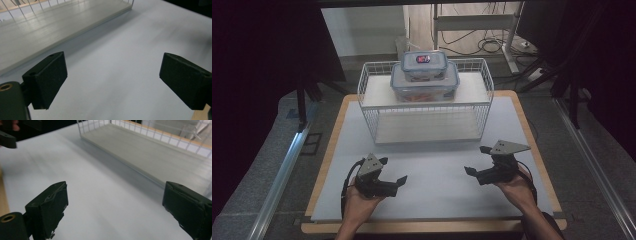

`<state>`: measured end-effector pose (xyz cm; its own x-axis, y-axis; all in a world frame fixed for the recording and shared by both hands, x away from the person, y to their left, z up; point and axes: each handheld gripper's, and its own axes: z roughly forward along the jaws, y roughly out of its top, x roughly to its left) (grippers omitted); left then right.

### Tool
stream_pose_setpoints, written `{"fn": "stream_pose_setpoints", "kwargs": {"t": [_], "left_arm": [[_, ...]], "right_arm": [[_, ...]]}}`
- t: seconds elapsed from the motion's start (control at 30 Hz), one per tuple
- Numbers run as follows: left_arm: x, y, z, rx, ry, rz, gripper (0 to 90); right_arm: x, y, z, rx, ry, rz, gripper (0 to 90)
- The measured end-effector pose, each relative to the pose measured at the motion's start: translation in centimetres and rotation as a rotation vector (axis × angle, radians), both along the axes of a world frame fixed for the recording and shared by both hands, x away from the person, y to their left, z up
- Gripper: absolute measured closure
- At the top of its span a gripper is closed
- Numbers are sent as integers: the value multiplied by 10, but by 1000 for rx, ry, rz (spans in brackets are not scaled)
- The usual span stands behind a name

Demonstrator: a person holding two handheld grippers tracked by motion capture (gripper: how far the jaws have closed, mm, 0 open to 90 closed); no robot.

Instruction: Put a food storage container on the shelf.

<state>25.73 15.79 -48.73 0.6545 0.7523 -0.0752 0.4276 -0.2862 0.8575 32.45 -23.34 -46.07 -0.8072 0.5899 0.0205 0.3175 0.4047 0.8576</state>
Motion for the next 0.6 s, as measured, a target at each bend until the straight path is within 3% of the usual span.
{"fn": "stream_pose_setpoints", "kwargs": {"t": [0.23,0.4,0.5,0.6], "left_arm": [[-10,-2,-10,27,-3,14,51],[-17,-1,-18,73,19,31,41],[-20,1,-23,67,45,41,40],[-20,0,-29,83,65,51,36]], "right_arm": [[-3,-13,-14,-5,14,-25,58],[-6,-16,-22,-22,27,-26,57],[-8,-17,-27,-47,33,-24,57],[-9,-17,-35,-59,69,-25,57]]}}
